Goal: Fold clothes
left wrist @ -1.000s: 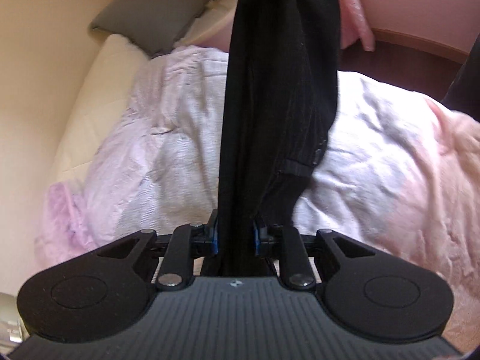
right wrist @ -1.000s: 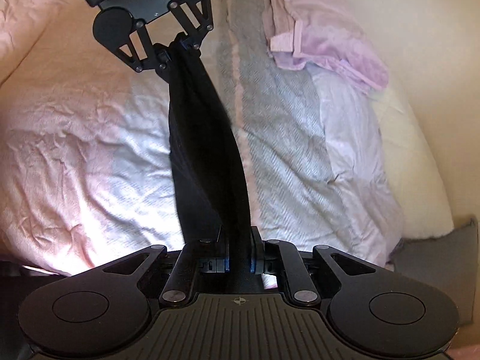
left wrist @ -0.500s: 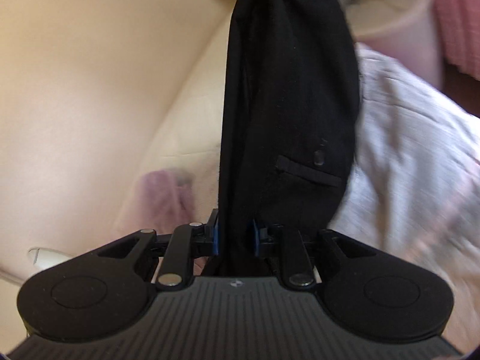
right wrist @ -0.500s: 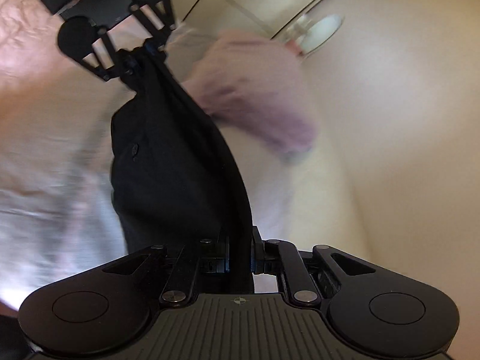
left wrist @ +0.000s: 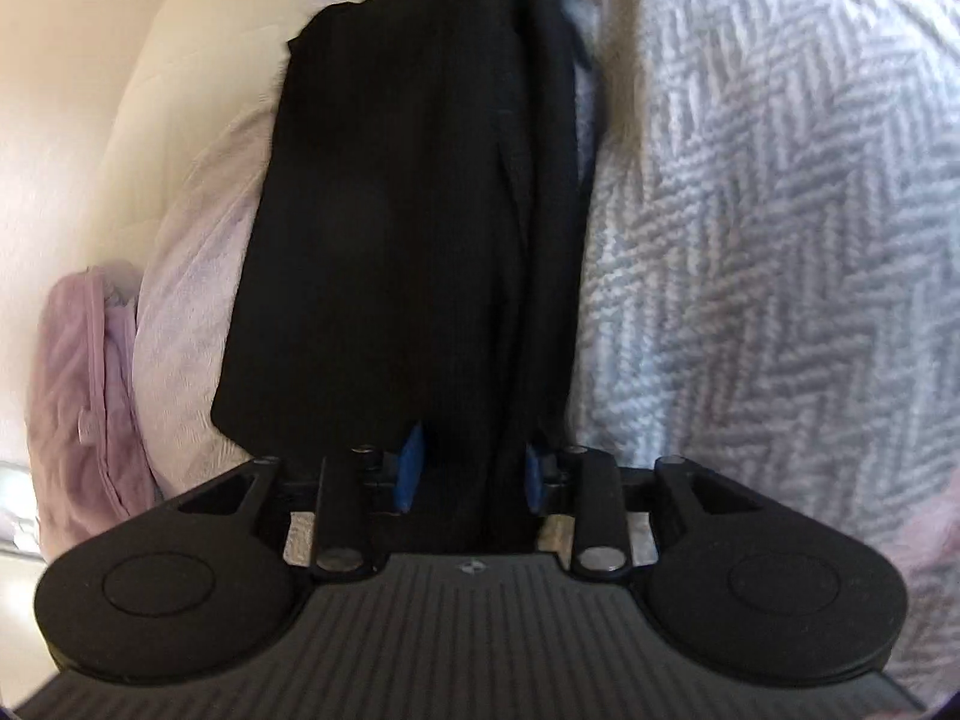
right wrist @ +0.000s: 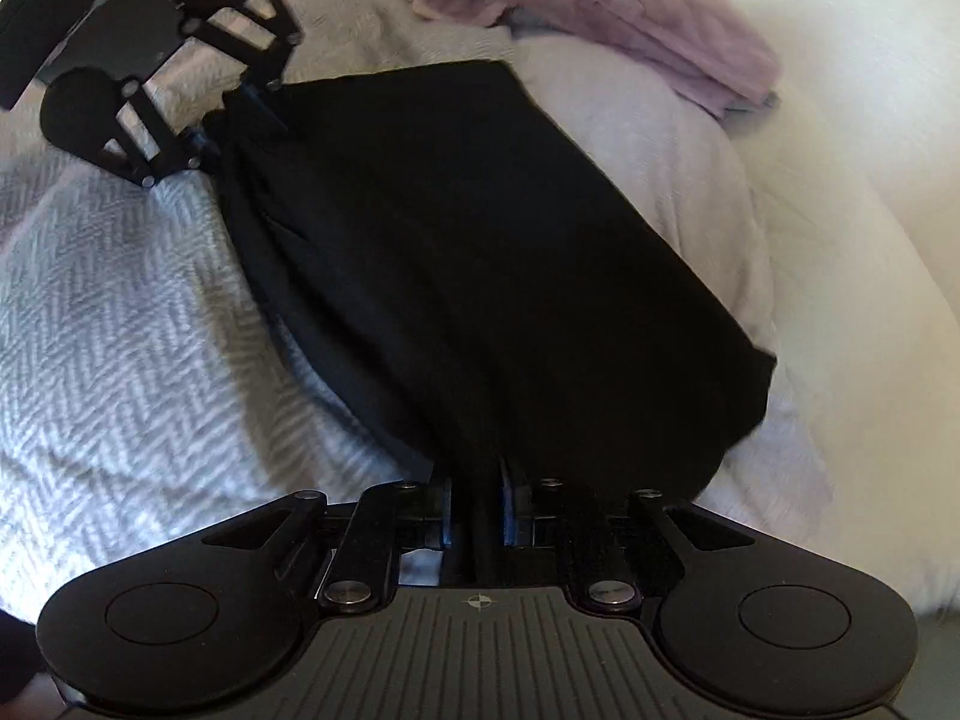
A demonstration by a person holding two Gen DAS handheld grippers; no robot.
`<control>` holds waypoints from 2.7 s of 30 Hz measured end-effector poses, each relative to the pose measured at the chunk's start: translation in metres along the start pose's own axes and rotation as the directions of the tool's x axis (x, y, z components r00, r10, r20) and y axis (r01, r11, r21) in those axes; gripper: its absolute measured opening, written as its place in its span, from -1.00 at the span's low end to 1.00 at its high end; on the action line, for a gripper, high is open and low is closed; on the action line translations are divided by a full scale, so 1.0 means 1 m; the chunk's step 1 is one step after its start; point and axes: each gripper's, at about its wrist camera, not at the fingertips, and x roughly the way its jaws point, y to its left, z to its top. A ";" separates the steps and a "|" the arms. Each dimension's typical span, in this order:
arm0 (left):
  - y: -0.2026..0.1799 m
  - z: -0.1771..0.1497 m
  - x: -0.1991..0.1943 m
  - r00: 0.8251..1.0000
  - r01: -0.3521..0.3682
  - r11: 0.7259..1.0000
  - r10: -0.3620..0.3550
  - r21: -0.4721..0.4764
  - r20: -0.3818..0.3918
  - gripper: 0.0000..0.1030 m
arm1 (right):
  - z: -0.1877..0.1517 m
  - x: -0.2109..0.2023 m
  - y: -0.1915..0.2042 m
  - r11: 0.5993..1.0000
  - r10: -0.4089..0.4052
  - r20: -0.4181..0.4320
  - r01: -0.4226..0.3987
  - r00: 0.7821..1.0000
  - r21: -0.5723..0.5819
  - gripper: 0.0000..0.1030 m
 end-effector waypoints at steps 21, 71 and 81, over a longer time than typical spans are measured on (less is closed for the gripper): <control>0.065 -0.009 -0.055 0.990 0.139 0.956 -0.144 -0.258 -0.002 -0.36 | 0.034 -0.030 -0.019 0.907 0.182 -0.240 -0.069 0.954 0.415 -0.22; 0.228 -0.049 0.128 0.947 0.184 0.422 -0.318 -0.888 0.045 -0.22 | -0.011 0.161 -0.263 0.282 0.249 0.109 -0.180 0.962 0.942 -0.42; 0.267 0.101 0.118 0.861 0.507 0.663 -0.416 -0.551 0.293 -0.29 | -0.084 0.071 -0.199 0.151 0.153 0.193 -0.216 0.969 0.965 0.15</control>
